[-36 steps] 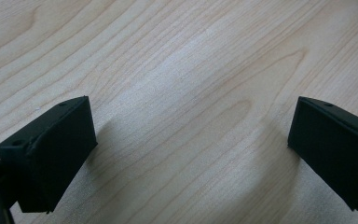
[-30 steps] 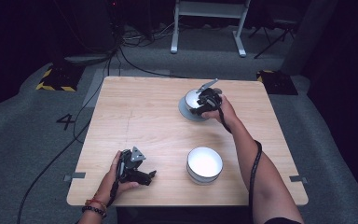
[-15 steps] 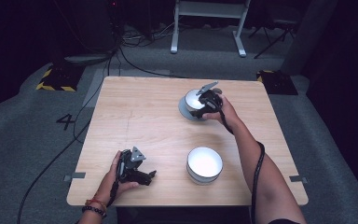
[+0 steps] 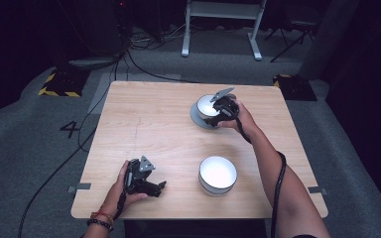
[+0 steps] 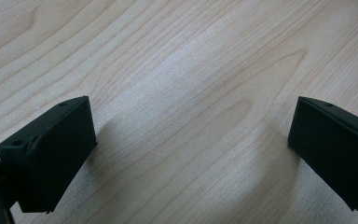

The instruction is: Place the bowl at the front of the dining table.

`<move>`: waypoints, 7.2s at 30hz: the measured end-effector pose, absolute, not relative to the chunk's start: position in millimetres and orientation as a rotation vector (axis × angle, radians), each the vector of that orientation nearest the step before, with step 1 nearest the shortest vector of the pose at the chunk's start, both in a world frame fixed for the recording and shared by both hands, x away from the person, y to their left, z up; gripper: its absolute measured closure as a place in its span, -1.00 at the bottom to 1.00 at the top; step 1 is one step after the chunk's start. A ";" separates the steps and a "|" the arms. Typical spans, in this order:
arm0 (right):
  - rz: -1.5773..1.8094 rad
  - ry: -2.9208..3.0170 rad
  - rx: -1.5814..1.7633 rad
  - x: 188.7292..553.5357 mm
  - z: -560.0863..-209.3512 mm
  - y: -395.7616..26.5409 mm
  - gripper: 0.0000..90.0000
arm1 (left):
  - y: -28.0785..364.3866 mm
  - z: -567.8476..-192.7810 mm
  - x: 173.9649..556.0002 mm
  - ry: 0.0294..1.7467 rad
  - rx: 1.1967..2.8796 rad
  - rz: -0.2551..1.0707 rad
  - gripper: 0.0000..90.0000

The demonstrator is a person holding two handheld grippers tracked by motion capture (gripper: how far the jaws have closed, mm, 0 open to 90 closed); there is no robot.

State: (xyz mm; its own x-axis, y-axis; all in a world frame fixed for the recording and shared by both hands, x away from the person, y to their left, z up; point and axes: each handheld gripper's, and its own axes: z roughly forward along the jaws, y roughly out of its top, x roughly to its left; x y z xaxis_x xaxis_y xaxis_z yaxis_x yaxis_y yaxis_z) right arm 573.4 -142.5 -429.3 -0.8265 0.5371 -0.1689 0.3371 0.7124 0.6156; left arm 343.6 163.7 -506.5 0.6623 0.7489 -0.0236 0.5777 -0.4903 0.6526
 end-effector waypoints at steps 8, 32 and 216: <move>0.835 2.587 0.671 568.1 -426.3 -145.6 -0.48 | 163.7 -506.5 343.6 1.021 2.240 0.349 -0.98; 0.844 2.578 0.642 553.5 -422.1 -154.6 -0.47 | 163.7 -506.4 343.5 1.021 2.240 0.349 -0.98; 0.939 2.461 0.955 366.8 -496.3 -348.4 -0.62 | 163.5 -506.6 343.9 1.024 2.235 0.346 -0.98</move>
